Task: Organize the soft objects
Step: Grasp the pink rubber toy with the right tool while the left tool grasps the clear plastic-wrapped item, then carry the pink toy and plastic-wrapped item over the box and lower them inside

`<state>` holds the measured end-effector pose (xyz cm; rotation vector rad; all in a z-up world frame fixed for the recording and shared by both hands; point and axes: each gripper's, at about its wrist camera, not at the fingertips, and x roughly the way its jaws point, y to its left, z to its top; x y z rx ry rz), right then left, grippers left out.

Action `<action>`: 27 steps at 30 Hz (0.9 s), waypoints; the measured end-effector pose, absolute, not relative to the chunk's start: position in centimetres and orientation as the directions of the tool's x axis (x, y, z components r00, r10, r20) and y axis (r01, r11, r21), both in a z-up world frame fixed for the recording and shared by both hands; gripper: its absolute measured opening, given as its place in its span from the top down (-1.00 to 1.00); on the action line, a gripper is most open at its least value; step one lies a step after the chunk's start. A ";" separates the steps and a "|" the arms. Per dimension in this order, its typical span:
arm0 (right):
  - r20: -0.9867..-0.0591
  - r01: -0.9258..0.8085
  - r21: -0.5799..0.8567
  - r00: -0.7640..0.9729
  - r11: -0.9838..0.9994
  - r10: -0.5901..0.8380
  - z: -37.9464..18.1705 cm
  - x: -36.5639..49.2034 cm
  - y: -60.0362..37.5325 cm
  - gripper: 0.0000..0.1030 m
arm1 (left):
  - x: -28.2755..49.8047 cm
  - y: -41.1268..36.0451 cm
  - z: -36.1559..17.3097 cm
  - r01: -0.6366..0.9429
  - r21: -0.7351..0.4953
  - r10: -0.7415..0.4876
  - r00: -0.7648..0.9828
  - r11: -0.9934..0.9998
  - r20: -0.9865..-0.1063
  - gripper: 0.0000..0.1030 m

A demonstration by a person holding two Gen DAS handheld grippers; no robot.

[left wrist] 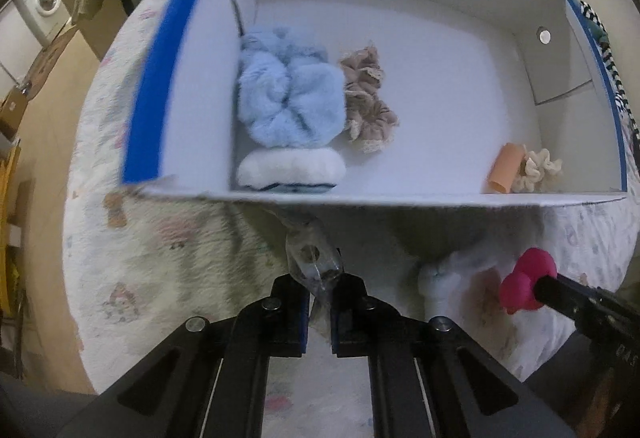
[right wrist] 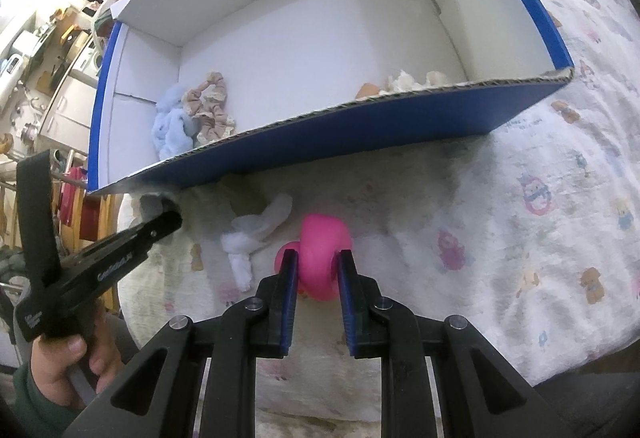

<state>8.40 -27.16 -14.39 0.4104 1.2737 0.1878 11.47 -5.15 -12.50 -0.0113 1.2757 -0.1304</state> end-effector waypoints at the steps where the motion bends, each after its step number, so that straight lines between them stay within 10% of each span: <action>1: -0.887 0.084 0.398 0.291 0.914 0.359 -14.3 8.4 -27.1 0.59 | 11.2 -4.7 -12.4 0.084 -0.078 -0.099 0.288 0.993 -0.953 0.86; 27: -0.821 -0.052 0.416 0.409 0.908 0.399 -7.8 6.4 -25.7 0.59 | 4.8 -3.3 -3.7 0.072 -0.040 -0.069 0.465 0.997 -0.883 0.86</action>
